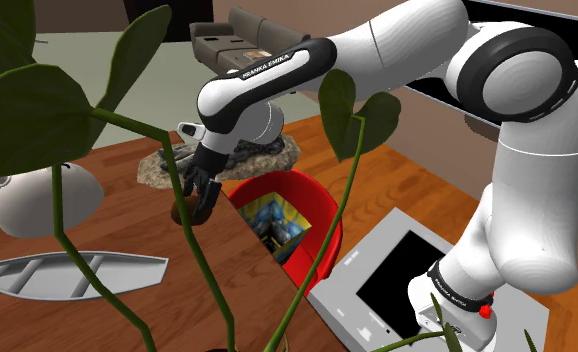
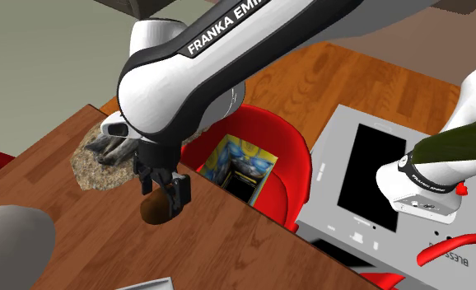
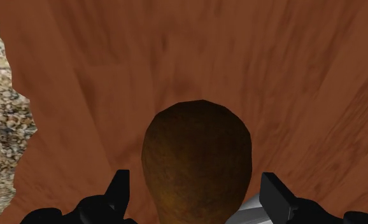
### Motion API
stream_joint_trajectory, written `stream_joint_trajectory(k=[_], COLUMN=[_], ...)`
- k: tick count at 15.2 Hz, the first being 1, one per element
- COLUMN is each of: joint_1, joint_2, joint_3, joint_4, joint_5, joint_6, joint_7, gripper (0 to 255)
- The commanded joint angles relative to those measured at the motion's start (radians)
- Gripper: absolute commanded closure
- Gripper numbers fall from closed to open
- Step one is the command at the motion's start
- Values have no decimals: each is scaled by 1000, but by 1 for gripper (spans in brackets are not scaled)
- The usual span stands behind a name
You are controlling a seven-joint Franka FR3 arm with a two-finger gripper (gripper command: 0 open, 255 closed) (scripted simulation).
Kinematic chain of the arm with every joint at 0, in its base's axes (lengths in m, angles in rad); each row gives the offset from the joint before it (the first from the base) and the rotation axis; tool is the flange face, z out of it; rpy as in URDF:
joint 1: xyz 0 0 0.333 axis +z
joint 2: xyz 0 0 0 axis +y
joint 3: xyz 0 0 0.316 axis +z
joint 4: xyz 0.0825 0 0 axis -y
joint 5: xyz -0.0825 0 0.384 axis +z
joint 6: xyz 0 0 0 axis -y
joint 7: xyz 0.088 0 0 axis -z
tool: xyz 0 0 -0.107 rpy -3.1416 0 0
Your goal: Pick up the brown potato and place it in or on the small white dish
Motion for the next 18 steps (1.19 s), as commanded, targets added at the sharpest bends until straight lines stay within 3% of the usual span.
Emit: stream_joint_trajectory(k=[1, 2, 3, 12, 18], joint_1=[0, 0, 0, 0, 1], joint_2=[0, 0, 0, 0, -44], joint_3=[0, 0, 0, 0, -8], joint_4=[0, 0, 0, 0, 15], joint_5=[0, 0, 0, 0, -23], joint_6=[0, 0, 0, 0, -50], joint_7=[0, 0, 0, 0, 43], gripper=[0, 0, 255, 255, 255])
